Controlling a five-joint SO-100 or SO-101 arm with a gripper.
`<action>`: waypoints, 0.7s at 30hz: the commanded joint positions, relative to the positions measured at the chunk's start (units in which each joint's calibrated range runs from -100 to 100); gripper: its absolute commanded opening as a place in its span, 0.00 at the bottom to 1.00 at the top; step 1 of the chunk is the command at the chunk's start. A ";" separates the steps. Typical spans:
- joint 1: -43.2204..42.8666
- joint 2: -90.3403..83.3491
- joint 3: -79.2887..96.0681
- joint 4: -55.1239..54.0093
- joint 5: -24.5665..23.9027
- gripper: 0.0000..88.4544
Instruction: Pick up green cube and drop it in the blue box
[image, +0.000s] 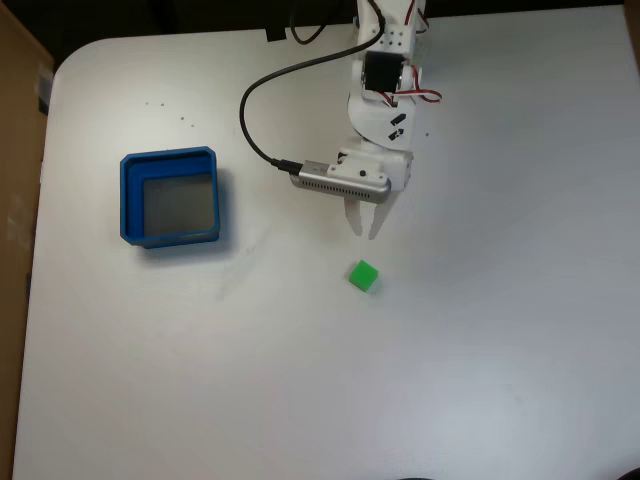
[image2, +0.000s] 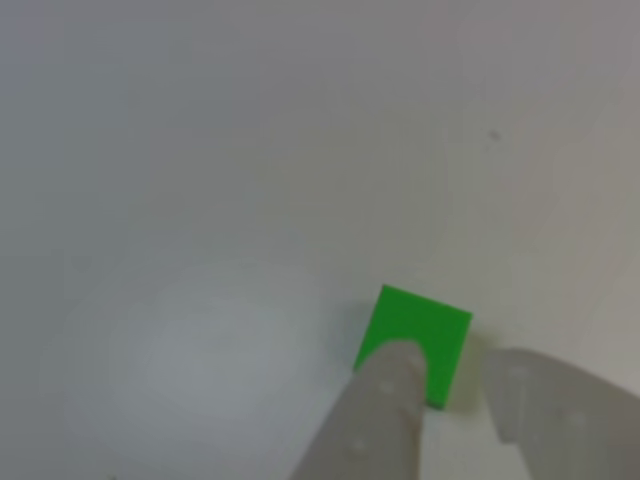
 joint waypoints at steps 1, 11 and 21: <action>0.52 2.83 -5.45 -0.48 -0.05 0.02; 0.52 6.34 -10.06 2.16 -0.10 0.02; 0.52 15.53 -29.84 19.96 -0.20 0.03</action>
